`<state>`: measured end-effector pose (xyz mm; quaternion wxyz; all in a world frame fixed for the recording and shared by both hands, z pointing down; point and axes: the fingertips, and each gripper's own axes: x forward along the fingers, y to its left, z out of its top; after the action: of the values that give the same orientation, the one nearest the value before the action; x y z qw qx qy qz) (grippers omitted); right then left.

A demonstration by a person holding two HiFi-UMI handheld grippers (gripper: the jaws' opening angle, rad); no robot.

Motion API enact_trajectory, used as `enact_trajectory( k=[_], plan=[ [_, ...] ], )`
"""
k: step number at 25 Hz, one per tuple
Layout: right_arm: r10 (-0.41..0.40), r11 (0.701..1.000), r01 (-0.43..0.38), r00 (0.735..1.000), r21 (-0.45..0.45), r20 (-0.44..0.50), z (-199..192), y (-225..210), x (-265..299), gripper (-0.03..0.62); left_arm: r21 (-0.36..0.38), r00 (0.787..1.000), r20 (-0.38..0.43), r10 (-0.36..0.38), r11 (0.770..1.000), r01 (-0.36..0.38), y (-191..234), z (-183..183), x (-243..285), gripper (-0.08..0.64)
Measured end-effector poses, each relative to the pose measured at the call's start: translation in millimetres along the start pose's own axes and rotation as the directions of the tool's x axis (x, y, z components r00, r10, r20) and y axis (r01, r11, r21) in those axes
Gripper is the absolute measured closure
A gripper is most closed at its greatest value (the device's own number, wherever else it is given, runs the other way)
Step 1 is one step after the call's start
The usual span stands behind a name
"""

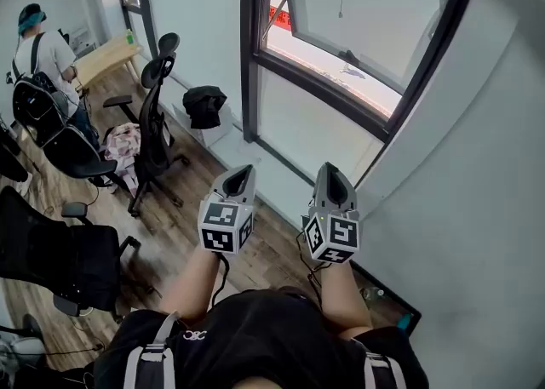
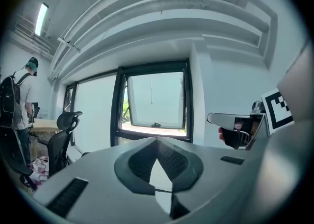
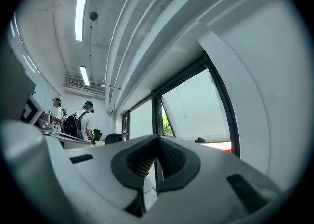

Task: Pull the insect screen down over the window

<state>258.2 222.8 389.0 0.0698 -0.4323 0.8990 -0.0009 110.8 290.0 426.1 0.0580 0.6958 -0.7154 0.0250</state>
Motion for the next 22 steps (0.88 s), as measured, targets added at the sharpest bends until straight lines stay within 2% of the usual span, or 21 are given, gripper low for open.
enact_trajectory(
  k=[12, 22],
  plan=[
    [-0.023, 1.000, 0.023, 1.000, -0.005, 0.006, -3, -3, 1, 0.589, 0.033, 1.000, 0.005, -0.010, 0.999, 0.010, -1, 0, 4, 0.548],
    [-0.024, 1.000, 0.024, 0.999, -0.018, 0.022, -11, -21, 49, 0.589, 0.044, 1.000, 0.011, 0.005, 0.999, -0.005, 18, -2, 50, 0.548]
  ],
)
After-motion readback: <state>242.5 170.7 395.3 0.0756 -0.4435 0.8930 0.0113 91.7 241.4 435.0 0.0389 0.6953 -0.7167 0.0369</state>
